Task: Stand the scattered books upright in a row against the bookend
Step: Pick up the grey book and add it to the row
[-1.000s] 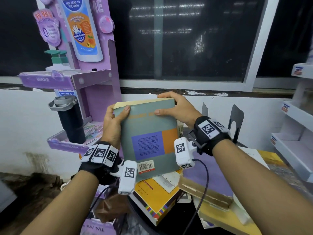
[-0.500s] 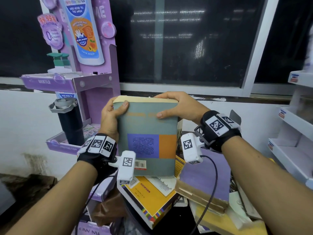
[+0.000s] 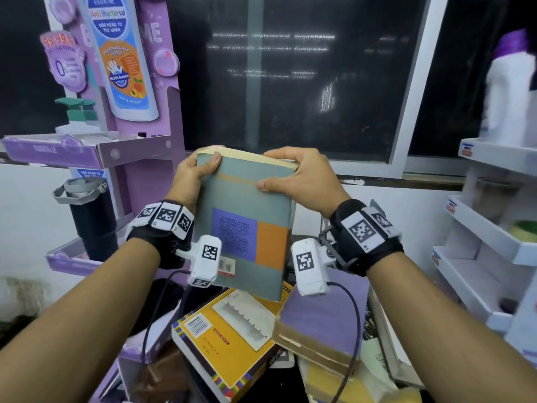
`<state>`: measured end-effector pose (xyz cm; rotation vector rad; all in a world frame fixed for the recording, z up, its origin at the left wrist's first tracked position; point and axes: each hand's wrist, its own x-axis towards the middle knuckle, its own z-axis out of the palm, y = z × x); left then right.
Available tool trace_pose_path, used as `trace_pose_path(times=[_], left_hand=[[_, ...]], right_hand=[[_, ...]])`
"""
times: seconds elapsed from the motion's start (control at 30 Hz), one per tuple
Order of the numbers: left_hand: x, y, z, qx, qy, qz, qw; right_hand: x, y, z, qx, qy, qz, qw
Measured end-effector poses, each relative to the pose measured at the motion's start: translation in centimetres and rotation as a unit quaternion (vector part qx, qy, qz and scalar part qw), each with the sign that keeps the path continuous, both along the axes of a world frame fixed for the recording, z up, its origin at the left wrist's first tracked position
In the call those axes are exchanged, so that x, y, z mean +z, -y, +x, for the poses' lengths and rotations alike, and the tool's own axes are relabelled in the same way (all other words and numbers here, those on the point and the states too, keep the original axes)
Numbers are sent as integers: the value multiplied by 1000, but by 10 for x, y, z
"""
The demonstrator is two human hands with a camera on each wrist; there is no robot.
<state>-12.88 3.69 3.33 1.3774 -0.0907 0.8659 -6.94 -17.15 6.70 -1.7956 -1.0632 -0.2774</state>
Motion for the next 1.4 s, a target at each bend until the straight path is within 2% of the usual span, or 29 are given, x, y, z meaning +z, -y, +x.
trace_pose_path(times=[0.33,0.47,0.53,0.63,0.8,1.17,1.4], left_hand=[[12,24,37,-25,-70,56,996],[8,37,53,-49,-78,-10,996],[2,40,63,-37,-97,-22,994],[-9,45,77,1,-143,21,990],[-21,48,99,72,-163,52,983],[-54,34,141,82,-254,115,957],[-62,36,159,99,-253,151,950]], right_hand=[[6,28,12,-96,27,31,995],[12,46,20,-131,20,54,990],[16,53,24,-153,19,64,986],[18,60,30,-191,22,65,979],[12,59,39,-240,26,60,969],[6,38,65,-281,29,14,959],[0,15,91,-325,27,-15,945]])
